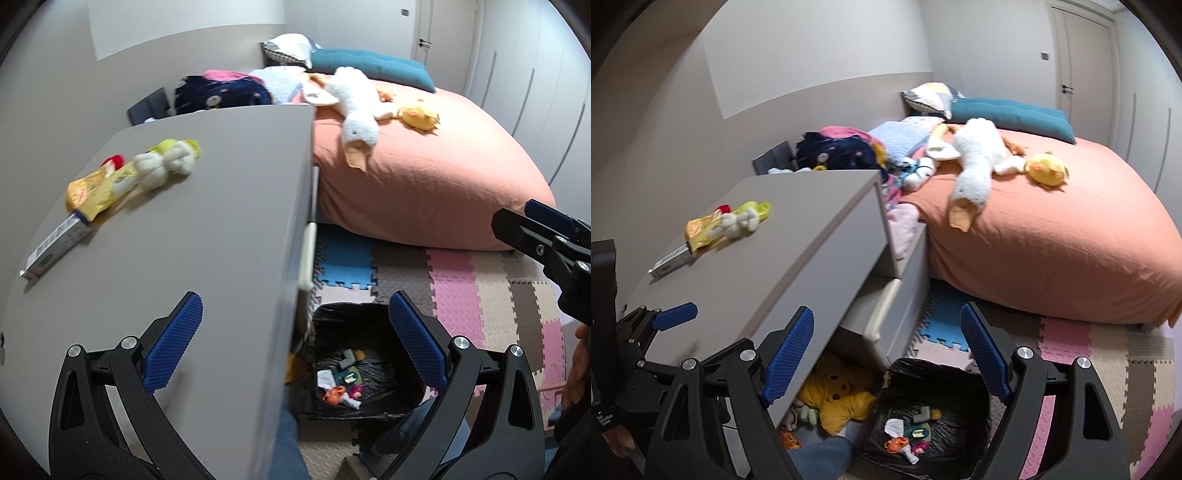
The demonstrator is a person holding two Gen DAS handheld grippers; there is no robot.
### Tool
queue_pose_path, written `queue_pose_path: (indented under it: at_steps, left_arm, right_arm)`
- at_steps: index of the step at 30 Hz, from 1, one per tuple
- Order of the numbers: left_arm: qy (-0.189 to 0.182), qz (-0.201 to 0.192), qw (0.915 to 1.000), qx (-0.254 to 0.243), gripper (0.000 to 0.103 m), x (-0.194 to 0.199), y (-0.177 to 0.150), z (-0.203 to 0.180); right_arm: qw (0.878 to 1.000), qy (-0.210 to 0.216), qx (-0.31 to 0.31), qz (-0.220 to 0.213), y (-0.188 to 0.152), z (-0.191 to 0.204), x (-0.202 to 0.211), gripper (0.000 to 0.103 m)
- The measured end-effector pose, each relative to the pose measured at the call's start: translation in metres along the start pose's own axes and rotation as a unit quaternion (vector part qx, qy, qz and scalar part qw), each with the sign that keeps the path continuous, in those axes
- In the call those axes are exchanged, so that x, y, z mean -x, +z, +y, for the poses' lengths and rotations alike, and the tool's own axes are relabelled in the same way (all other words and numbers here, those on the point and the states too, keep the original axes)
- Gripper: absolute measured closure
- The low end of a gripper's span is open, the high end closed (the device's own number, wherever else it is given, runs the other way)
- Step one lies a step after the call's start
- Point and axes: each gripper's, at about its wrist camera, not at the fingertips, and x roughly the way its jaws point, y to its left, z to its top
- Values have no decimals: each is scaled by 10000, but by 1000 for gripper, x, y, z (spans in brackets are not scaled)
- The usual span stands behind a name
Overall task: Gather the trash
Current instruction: 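Move both open grippers back over the desk toward the remaining items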
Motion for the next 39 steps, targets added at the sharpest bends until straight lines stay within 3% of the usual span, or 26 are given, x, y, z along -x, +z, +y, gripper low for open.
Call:
queue_pose_path:
  at_steps: [6,39]
  left_arm:
    - [216,32,9996,176,5,0,-4,34]
    - [451,-17,9952,873,5,-12,-9,190]
  right_arm:
    - [9997,216,99,5,7,25,-11,21]
    - [9923,925,612,544,43,167,-98,21]
